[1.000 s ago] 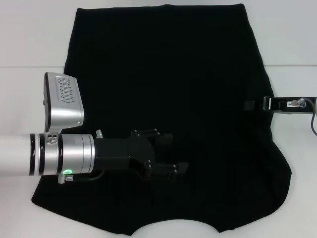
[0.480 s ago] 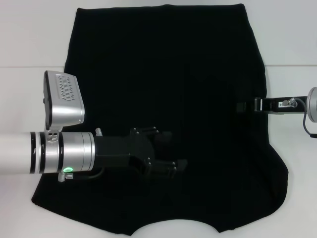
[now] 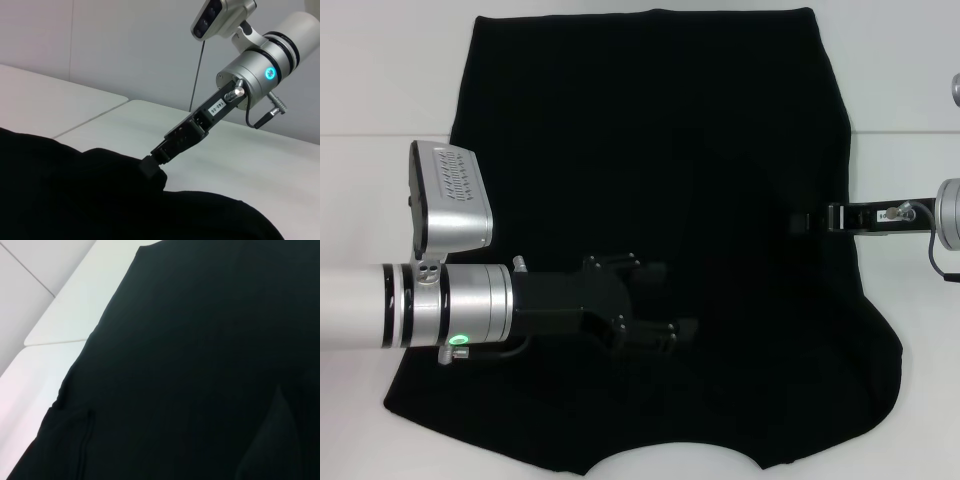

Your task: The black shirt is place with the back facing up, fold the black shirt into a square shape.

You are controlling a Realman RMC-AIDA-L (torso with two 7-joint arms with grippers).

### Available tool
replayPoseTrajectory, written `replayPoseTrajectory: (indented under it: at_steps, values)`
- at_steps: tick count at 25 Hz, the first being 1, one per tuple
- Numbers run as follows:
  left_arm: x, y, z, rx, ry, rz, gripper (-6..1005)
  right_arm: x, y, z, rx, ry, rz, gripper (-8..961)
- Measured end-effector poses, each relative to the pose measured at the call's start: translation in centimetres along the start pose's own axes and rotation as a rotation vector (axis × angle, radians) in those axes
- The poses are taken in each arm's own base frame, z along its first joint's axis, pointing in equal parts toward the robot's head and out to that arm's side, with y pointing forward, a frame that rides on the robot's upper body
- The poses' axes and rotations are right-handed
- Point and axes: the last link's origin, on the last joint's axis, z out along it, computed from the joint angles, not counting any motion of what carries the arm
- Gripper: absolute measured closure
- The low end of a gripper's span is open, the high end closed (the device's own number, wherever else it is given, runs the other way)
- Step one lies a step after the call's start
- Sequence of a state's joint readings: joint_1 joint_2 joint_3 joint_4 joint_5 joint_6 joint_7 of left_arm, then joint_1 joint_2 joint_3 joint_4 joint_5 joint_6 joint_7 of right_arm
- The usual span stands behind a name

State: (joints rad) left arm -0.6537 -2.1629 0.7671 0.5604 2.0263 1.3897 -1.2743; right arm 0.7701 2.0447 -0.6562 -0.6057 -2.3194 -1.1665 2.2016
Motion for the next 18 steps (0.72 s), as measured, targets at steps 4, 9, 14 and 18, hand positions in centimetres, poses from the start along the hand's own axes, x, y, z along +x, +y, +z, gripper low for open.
replayPoseTrajectory:
  at_steps: [4,9,14,18]
  values:
    - [0.0,0.0,0.0,-0.001,0.0,-0.002,125,0.0,0.1,0.0,-0.009,0.004,-0.003,849]
    - [0.0,0.0,0.0,0.002,0.0,-0.003,126,-0.1,0.5,-0.5,-0.049,-0.012,0.0,843]
    - [-0.1,-0.1,0.0,0.01,-0.002,-0.004,126,-0.4,0.6,-1.6,-0.106,-0.091,0.026,654]
    - [-0.1,-0.2,-0.2,0.016,-0.001,-0.017,125,-0.2,0.4,-2.4,-0.144,-0.141,0.034,495]
